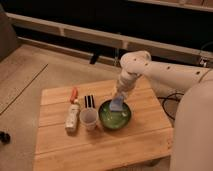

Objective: Place the white sponge in the ceramic bowl

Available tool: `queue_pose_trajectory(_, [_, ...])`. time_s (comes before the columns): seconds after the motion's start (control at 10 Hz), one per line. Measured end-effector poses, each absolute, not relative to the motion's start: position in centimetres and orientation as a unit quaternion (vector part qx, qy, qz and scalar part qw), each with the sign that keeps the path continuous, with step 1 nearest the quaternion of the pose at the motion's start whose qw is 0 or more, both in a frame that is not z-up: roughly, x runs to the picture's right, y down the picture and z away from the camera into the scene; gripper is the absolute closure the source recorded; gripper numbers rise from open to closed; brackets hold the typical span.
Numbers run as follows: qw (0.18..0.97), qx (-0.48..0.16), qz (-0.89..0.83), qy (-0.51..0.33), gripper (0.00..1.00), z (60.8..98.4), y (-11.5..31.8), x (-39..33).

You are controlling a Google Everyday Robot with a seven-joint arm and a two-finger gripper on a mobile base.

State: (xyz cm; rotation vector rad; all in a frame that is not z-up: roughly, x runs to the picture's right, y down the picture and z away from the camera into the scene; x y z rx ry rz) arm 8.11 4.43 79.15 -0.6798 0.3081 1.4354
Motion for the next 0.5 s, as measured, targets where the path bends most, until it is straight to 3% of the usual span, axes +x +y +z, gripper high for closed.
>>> queue_pose_trajectory(0.5, [0.690, -0.305, 0.642, 0.139, 0.20, 79.24, 4.55, 8.11])
